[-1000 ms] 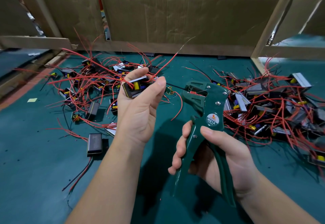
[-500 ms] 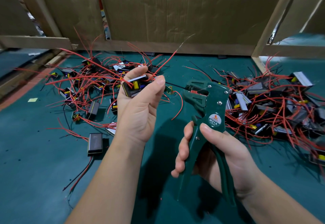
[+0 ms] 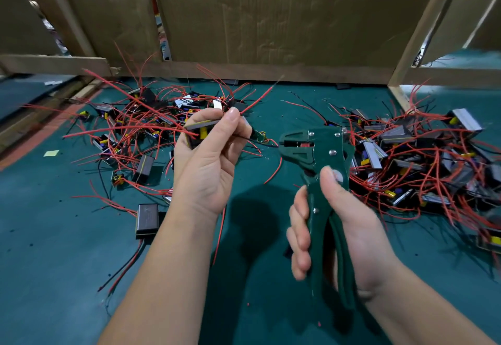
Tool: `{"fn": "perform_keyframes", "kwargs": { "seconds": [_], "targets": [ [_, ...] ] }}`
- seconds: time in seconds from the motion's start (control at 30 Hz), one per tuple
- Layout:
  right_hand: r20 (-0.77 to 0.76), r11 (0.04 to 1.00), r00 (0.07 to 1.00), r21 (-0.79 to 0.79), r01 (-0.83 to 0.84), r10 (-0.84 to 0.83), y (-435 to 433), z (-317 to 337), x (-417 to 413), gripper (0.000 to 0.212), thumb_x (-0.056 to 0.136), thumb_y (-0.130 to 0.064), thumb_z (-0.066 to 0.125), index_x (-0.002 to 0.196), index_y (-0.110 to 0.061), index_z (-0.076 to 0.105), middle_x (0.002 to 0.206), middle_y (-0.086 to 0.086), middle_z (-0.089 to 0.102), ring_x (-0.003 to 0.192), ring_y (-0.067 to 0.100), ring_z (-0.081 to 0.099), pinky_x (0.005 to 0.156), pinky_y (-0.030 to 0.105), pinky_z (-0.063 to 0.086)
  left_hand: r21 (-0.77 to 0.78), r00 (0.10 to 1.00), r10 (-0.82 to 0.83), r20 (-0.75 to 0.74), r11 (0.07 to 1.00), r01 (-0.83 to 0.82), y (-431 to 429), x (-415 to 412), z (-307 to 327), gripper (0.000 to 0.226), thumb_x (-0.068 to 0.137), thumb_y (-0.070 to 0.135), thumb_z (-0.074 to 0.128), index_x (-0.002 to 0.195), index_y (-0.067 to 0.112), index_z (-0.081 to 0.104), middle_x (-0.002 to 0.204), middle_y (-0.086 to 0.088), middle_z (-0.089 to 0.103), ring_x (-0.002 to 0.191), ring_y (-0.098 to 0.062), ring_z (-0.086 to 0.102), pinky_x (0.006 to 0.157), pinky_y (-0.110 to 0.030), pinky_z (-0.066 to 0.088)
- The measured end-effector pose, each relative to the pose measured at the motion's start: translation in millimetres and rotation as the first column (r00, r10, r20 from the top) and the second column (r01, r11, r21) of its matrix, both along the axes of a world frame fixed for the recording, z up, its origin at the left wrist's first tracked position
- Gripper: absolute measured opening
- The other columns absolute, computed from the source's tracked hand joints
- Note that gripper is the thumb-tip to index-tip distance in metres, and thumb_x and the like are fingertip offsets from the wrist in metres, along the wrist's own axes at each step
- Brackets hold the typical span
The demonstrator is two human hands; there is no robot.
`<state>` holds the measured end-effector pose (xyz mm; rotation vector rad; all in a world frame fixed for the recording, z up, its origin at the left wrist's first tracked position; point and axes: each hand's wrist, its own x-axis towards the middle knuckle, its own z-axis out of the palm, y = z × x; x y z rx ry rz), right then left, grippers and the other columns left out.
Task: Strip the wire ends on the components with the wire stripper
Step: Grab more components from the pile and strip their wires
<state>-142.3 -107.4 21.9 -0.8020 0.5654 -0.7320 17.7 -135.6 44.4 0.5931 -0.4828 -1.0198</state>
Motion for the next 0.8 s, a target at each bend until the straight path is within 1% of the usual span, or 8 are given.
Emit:
{"fn": "perform_keyframes", "kwargs": {
  "seconds": [0.07, 0.13, 0.27, 0.37, 0.47, 0.53, 0.67, 0.8],
  "targets": [
    [0.075, 0.998, 0.997, 0.059, -0.024, 0.019, -6.4, 3.3, -3.9, 0.052, 0.077, -0.059, 0.052, 0.07, -0.009, 0.062, 0.061, 0.016, 0.054, 0.048, 0.029, 0.057, 0.051, 0.04, 0.053, 0.024, 1.0, -0.013, 0.018, 1.0, 0.012, 0.8, 0.9, 0.5, 0.017, 0.065, 0.007, 0.069, 0.074, 0.014, 0.057, 0.061, -0.001, 0.066, 0.056, -0.008, 0.065, 0.057, -0.017, 0.054],
    [0.149, 0.995, 0.989, 0.104, 0.0, -0.015, -12.1, 5.9, -10.7, 0.049, 0.072, -0.053, 0.056, 0.079, -0.005, 0.066, 0.071, 0.02, 0.059, 0.06, 0.035, 0.062, 0.061, 0.048, 0.056, 0.036, 0.999, -0.033, 0.002, 0.999, 0.033, 1.8, 3.7, 2.0, 0.016, 0.063, 0.008, 0.069, 0.072, 0.015, 0.057, 0.06, 0.001, 0.066, 0.055, -0.006, 0.065, 0.054, -0.016, 0.053],
    [0.081, 0.982, 0.99, 0.164, 0.098, -0.112, -21.3, 7.1, -18.0, 0.042, 0.076, -0.042, 0.052, 0.082, -0.002, 0.063, 0.072, 0.021, 0.06, 0.061, 0.037, 0.063, 0.059, 0.048, 0.056, 0.078, 0.985, -0.173, 0.026, 0.982, 0.171, 6.4, 11.5, 3.4, 0.011, 0.063, 0.01, 0.065, 0.058, 0.02, 0.066, 0.056, 0.006, 0.064, 0.05, -0.001, 0.063, 0.047, -0.011, 0.049],
    [0.028, 0.986, 0.999, 0.16, -0.042, 0.037, -21.9, 6.2, -19.3, 0.038, 0.071, -0.038, 0.057, 0.083, -0.002, 0.064, 0.074, 0.023, 0.06, 0.062, 0.037, 0.062, 0.061, 0.049, 0.055, 0.121, 0.959, -0.263, 0.11, 0.961, 0.249, 9.3, 12.3, 2.5, 0.013, 0.06, 0.012, 0.065, 0.054, 0.023, 0.069, 0.055, 0.005, 0.064, 0.048, 0.0, 0.062, 0.043, -0.01, 0.047],
    [0.11, 0.969, 0.968, 0.08, -0.234, 0.225, -15.8, 2.6, -17.2, 0.039, 0.066, -0.032, 0.071, 0.091, -0.002, 0.065, 0.078, 0.023, 0.061, 0.068, 0.038, 0.063, 0.068, 0.051, 0.053, 0.145, 0.942, -0.276, 0.194, 0.957, 0.251, 7.9, 12.3, 0.8, 0.011, 0.058, 0.013, 0.068, 0.055, 0.023, 0.069, 0.06, 0.001, 0.068, 0.051, -0.002, 0.065, 0.044, -0.01, 0.047],
    [0.17, 0.948, 0.936, 0.029, -0.317, 0.308, -13.0, 0.5, -17.9, 0.04, 0.07, -0.032, 0.072, 0.096, -0.003, 0.064, 0.082, 0.022, 0.062, 0.072, 0.038, 0.063, 0.072, 0.052, 0.052, 0.178, 0.926, -0.278, 0.254, 0.955, 0.238, 6.0, 13.0, -1.3, 0.009, 0.056, 0.015, 0.071, 0.058, 0.024, 0.069, 0.063, -0.002, 0.07, 0.054, -0.004, 0.066, 0.044, -0.011, 0.048],
    [0.2, 0.943, 0.924, -0.004, -0.333, 0.327, -12.4, 1.9, -19.5, 0.038, 0.073, -0.032, 0.071, 0.096, -0.004, 0.063, 0.083, 0.022, 0.062, 0.074, 0.038, 0.063, 0.074, 0.051, 0.051, 0.225, 0.907, -0.252, 0.336, 0.957, 0.182, 4.7, 14.5, -4.6, 0.017, 0.053, 0.017, 0.075, 0.066, 0.02, 0.064, 0.059, 0.001, 0.066, 0.052, -0.007, 0.065, 0.044, -0.013, 0.047],
    [0.159, 0.954, 0.941, -0.021, -0.298, 0.297, -14.0, 2.7, -19.5, 0.038, 0.07, -0.033, 0.073, 0.093, -0.005, 0.063, 0.08, 0.021, 0.062, 0.072, 0.037, 0.063, 0.072, 0.05, 0.052, 0.179, 0.915, -0.166, 0.368, 0.978, 0.106, 4.1, 16.1, -2.3, 0.011, 0.057, 0.017, 0.074, 0.058, 0.024, 0.067, 0.059, 0.003, 0.066, 0.051, -0.006, 0.065, 0.045, -0.014, 0.048]
  ]
}}
